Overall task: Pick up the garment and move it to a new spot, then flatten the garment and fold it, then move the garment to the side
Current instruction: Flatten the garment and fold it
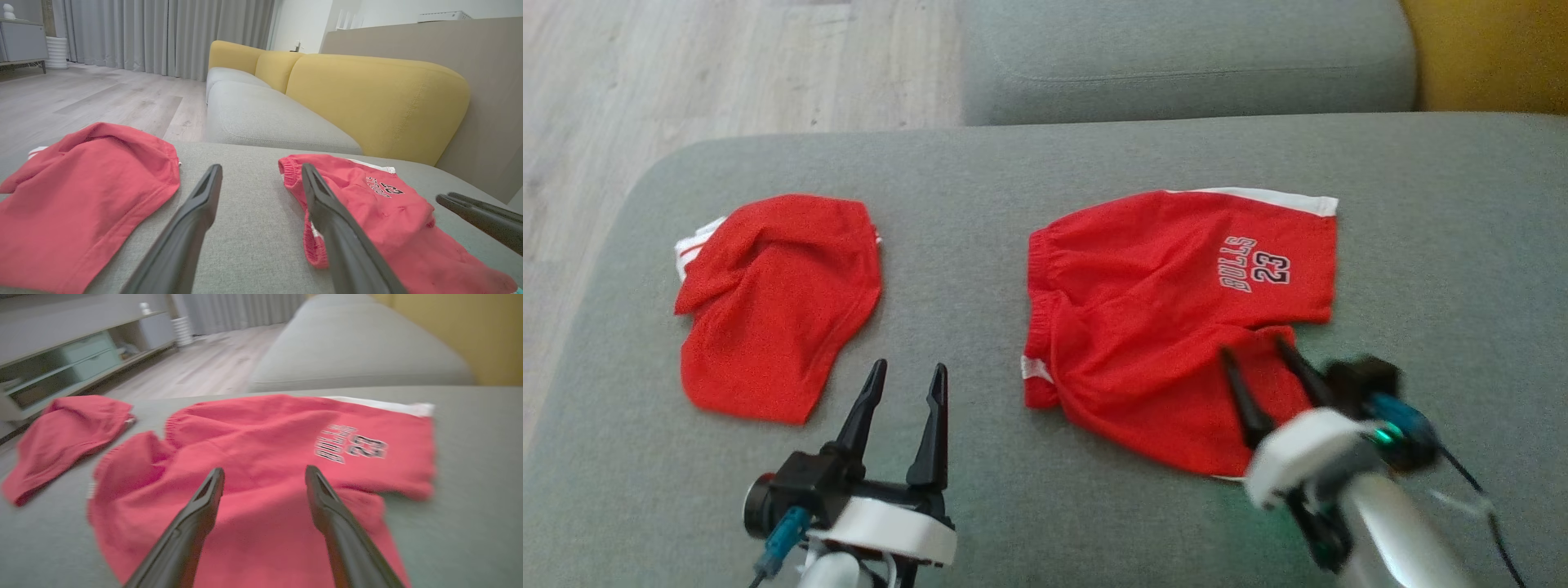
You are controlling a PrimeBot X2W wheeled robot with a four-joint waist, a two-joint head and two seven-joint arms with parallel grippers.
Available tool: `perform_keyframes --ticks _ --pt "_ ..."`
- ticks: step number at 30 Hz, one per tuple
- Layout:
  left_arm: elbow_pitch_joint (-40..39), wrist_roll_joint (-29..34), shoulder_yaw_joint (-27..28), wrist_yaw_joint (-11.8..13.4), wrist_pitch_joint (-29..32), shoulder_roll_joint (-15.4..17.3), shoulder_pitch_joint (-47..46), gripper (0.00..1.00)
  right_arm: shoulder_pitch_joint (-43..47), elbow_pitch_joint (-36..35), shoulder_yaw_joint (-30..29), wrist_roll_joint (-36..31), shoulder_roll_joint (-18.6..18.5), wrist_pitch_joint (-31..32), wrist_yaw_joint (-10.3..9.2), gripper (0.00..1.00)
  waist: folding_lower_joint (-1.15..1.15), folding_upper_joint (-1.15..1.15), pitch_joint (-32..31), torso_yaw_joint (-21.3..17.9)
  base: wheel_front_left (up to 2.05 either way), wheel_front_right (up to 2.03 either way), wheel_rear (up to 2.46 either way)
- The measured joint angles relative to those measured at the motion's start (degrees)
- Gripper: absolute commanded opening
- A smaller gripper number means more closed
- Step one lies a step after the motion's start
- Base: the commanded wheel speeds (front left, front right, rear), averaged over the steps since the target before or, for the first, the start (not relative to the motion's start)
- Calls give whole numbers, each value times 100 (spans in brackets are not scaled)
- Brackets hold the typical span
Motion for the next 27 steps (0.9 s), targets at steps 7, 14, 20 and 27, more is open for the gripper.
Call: perform_keyframes --ticks 7,14,20,27 --pt "-24 0 -35 -1 0 -1 -2 100 758 -364 -1078 -4 7 104 0 100 0 0 61 -137 0 0 0" --pt "-21 8 -47 -8 0 0 -40 100 419 -291 -1137 170 51 398 0 100 0 0 266 -77 0 0 0" --pt "0 55 -55 -30 0 -1 -116 100 -213 232 -1272 314 47 508 0 100 1 0 506 93 0 0 0" --pt "7 55 -51 -65 0 -1 -339 100 -680 1014 -1263 294 46 543 0 97 1 0 749 284 0 0 0"
